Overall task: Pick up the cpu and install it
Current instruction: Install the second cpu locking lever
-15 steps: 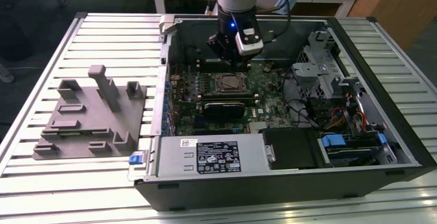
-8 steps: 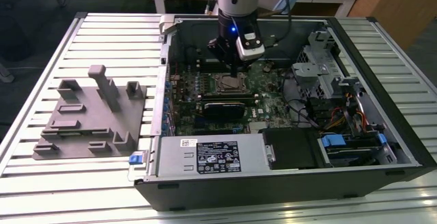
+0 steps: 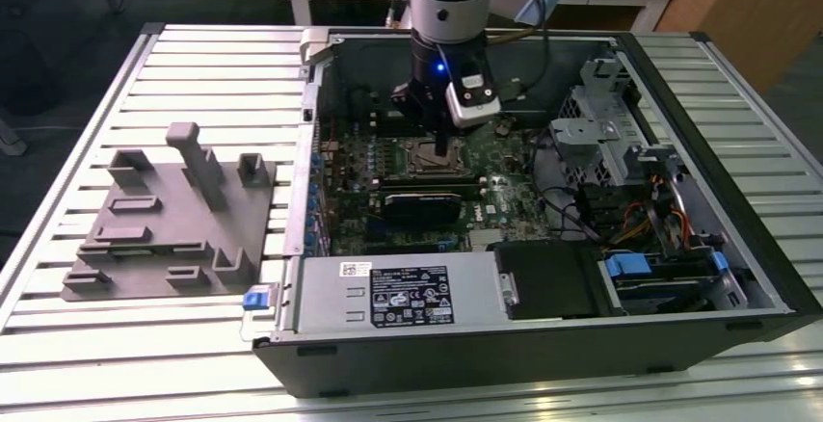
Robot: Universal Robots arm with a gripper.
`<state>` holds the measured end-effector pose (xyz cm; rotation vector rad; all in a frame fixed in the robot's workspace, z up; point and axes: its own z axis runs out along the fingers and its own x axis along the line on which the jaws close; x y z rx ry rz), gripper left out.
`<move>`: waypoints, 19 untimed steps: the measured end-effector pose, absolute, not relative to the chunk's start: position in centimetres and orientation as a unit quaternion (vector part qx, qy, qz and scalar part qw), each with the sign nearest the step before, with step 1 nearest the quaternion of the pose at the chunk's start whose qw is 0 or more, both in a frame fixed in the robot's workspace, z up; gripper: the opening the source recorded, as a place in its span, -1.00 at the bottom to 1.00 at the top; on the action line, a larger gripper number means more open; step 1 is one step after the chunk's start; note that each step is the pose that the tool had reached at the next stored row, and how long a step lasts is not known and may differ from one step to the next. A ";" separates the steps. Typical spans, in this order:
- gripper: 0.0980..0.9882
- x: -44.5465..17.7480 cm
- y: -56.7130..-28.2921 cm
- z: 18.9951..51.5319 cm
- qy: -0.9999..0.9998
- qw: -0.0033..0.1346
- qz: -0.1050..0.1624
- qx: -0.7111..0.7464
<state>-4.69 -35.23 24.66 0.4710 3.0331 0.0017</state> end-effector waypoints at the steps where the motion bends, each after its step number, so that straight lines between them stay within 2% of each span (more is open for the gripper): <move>1: -0.98 -4.7 -35.3 24.6 0.988 0.036 0.001 0.152; 19: -0.98 -6.4 -36.1 23.6 0.992 0.035 0.006 0.124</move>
